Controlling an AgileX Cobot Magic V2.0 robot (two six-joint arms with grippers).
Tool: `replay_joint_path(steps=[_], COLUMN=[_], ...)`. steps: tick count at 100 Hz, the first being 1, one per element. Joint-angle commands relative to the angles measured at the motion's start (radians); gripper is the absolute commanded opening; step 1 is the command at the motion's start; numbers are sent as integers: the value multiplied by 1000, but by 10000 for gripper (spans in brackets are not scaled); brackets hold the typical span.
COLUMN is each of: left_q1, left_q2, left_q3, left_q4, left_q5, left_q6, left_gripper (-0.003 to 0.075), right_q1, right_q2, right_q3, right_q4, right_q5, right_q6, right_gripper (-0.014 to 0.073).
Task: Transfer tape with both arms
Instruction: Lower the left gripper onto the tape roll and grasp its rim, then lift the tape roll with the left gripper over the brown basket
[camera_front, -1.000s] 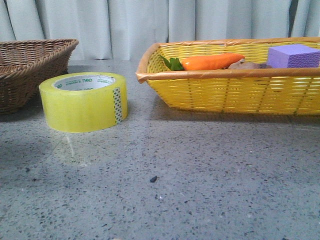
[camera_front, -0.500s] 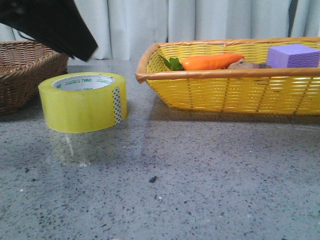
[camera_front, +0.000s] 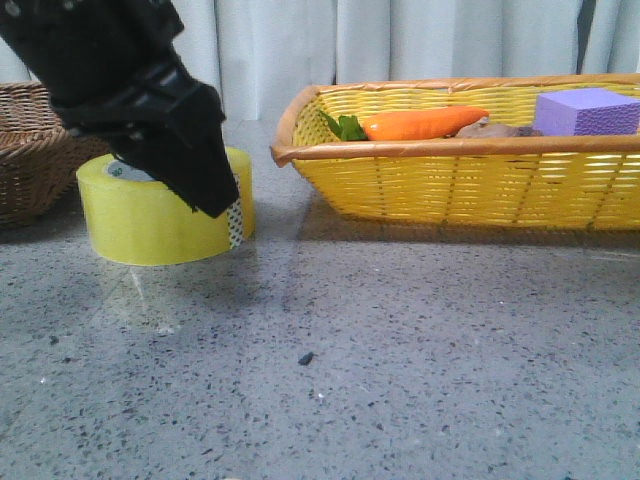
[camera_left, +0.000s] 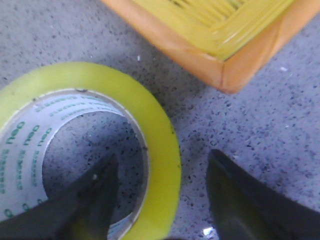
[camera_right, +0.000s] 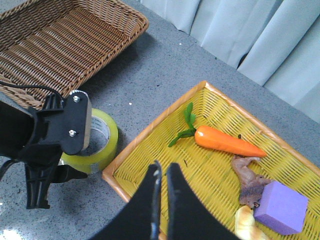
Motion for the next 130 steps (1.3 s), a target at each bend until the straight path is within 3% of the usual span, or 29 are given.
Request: replay_joint_path(steps=[1, 21, 45, 55, 102, 130], left_q1=[6, 24, 24, 24, 31, 166], left_q2=[-17, 5, 5, 5, 1, -90], left_q3=[-35, -36, -38, -42, -249, -358], left_q4=[-1, -1, -1, -1, 44, 46], left_q5=[-36, -36, -36, -36, 80, 98], left_q6=[2, 2, 2, 2, 2, 2], left_gripper=[368, 352, 151, 111, 105, 105], right_q1=[-5, -5, -5, -5, -5, -5], right_q2=[-30, -30, -30, -30, -30, -30], right_q3=[-17, -17, -17, -17, -17, -17], right_q4=[-32, -32, -32, -32, -32, -32], right_q5=[23, 23, 23, 23, 24, 23], right_q6=[1, 1, 1, 1, 1, 1], right_gripper=[-67, -67, -67, -67, -67, -67])
